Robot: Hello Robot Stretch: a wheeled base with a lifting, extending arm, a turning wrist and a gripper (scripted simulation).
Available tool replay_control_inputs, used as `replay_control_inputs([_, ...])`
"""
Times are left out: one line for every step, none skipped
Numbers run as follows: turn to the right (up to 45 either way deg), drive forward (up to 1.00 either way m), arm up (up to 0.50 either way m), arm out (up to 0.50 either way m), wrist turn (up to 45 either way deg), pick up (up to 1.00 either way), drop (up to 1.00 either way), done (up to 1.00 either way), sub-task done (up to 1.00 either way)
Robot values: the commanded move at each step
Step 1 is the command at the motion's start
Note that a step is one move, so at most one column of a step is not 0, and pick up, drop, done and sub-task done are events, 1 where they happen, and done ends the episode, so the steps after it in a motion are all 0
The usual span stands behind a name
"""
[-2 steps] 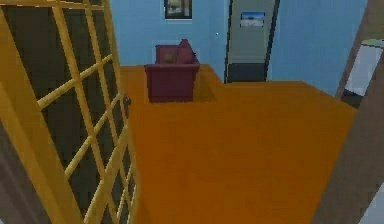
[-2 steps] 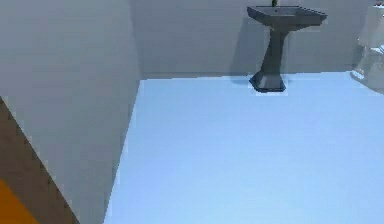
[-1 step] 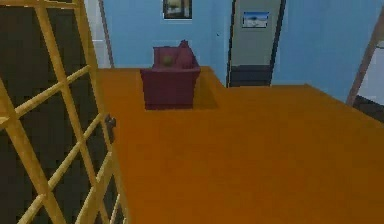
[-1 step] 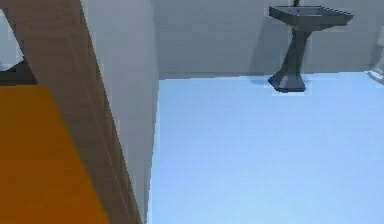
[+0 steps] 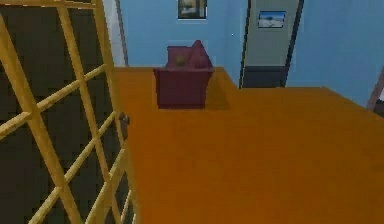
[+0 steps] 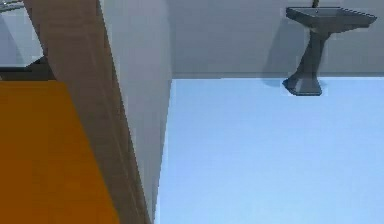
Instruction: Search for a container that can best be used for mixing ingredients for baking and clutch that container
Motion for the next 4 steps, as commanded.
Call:
replay_control_inputs([0.0, 1.00, 0.00, 0.00, 0.0, 0.00, 0.00, 0.00, 0.00])
replay_control_inputs([-6.0, 0.00, 0.00, 0.00, 0.0, 0.00, 0.00, 0.00, 0.00])
replay_control_inputs([0.0, 0.20, 0.00, 0.00, 0.0, 0.00, 0.00, 0.00, 0.00])
replay_control_inputs([-45.0, 0.00, 0.00, 0.00, 0.0, 0.00, 0.00, 0.00, 0.00])
